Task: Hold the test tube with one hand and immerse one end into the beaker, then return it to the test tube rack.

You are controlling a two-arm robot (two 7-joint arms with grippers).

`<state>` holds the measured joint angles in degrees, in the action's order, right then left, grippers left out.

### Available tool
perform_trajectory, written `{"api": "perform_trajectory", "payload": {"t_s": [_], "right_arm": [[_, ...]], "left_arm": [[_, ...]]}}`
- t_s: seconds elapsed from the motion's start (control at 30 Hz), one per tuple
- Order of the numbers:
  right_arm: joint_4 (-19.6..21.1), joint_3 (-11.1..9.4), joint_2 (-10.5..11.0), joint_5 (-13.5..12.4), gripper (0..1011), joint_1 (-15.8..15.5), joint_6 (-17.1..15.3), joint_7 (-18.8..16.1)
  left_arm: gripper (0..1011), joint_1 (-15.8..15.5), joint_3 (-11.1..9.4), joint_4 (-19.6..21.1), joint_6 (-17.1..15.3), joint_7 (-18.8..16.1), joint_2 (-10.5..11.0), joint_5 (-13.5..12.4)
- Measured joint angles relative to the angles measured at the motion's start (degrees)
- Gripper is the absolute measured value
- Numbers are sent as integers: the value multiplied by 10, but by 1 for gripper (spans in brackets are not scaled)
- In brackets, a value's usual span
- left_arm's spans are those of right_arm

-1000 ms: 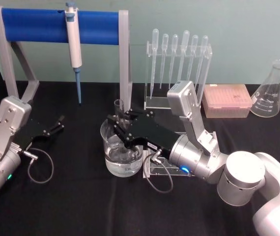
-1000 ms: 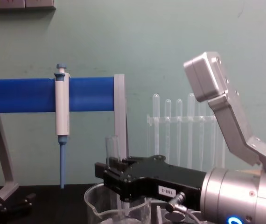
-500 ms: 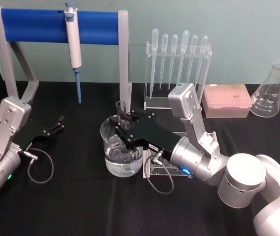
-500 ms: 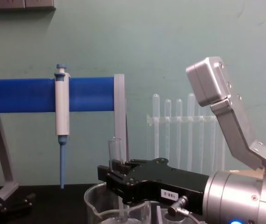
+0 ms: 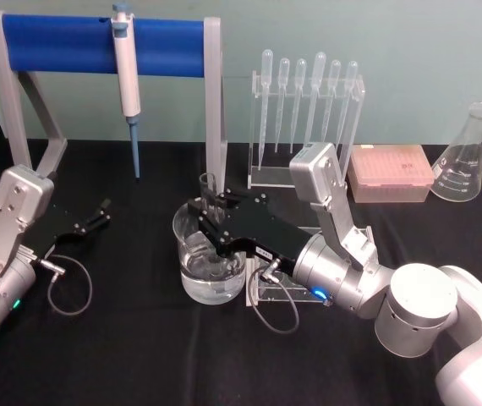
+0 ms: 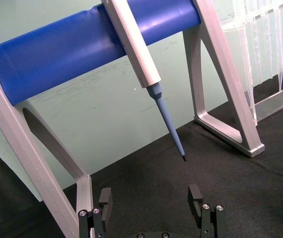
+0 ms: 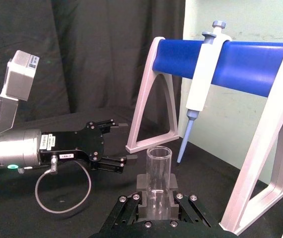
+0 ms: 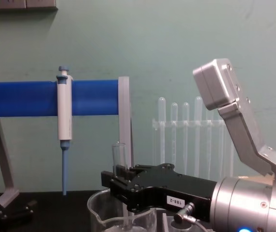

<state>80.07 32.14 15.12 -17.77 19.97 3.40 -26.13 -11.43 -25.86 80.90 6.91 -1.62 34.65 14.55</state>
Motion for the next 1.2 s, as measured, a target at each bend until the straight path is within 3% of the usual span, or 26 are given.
{"api": "perform_trajectory", "payload": {"t_s": [1.2], "right_arm": [[0,0,0,0,225,1,0,0]], "left_arm": [[1000,0,0,0,0,0,0,0]]}}
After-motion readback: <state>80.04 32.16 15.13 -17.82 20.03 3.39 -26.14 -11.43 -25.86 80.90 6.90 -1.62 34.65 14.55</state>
